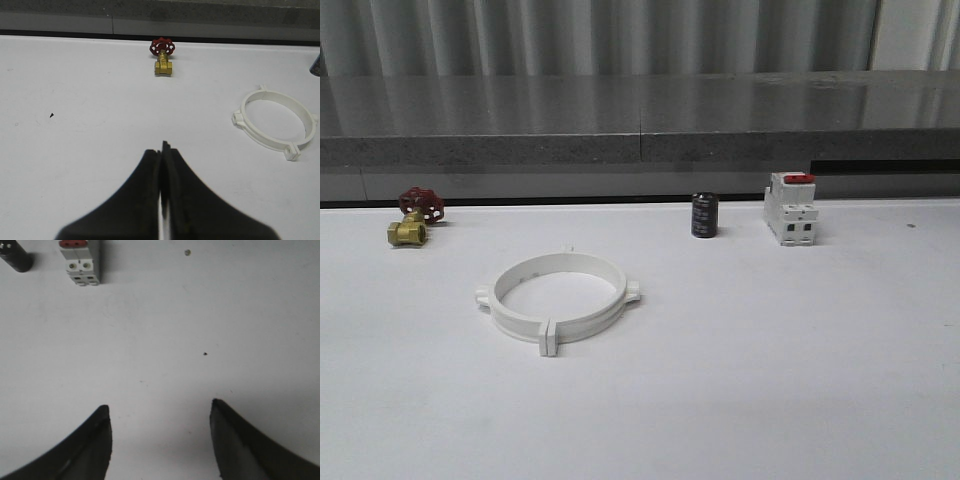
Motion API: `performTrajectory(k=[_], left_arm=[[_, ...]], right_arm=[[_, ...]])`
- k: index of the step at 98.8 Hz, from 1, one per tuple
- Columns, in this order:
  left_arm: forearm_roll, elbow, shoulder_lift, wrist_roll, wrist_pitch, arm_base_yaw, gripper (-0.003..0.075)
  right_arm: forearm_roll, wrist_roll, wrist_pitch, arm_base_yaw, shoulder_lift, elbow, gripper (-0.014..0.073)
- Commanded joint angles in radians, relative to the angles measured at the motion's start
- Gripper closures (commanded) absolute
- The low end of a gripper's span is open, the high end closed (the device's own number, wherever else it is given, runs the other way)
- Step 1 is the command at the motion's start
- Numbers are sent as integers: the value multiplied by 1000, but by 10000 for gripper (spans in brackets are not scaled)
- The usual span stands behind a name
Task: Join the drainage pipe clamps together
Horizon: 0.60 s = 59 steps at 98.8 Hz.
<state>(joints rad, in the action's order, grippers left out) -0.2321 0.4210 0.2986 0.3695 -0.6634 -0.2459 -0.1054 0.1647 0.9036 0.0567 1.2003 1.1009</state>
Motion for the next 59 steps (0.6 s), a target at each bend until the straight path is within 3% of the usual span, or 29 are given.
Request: performTrajectory(k=[1,23,35,52,59], left_arm=[[-9,24,9,9,76,2,741],[-9,24,9,9,76,2,741],[-9,24,9,9,76,2,741],[-9,24,9,9,76,2,741],[-9,24,9,9,76,2,741]], right_arm=[[-6,-18,-44,-30,-123,-67,150],[2,-18,-56,-30,-337,-270,219],[2,-18,-58,-30,-436,-355,370],[2,-18,-109,-30,-531,-420,669],[2,-18,-129,-30,-542,-424,657]])
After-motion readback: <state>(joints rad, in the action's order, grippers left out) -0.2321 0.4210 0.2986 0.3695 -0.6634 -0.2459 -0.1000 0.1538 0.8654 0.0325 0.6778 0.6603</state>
